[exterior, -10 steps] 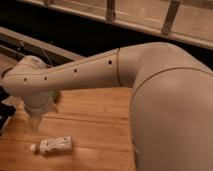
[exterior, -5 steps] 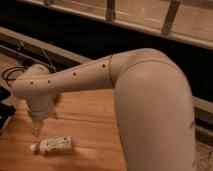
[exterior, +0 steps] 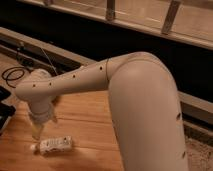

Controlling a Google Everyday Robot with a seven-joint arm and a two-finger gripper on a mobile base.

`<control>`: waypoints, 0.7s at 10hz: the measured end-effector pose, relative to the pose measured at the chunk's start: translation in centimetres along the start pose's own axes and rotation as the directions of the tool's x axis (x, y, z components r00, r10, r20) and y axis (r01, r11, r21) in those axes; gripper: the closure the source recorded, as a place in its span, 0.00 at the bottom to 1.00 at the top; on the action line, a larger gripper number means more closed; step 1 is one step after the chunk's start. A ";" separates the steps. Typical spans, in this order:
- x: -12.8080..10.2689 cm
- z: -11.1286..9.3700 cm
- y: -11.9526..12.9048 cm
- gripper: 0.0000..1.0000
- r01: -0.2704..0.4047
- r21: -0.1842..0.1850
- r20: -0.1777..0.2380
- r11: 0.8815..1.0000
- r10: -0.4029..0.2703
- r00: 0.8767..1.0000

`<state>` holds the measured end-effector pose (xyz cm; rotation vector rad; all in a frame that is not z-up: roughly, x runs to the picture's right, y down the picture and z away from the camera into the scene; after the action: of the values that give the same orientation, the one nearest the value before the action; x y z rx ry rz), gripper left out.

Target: Place the bottle in the ceramic bowl

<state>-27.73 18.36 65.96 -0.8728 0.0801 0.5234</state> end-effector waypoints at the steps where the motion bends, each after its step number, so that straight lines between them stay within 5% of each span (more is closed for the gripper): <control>1: 0.2 0.4 0.3 0.35 0.027 -0.008 0.018 1.000 -0.027 0.999; 4: 2.0 1.5 0.6 0.35 0.206 -0.022 0.111 0.978 -0.202 0.973; 7: 2.5 1.7 0.7 0.35 0.235 -0.026 0.130 0.972 -0.230 0.965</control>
<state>-26.15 21.02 65.89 -0.8741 -0.1482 0.3598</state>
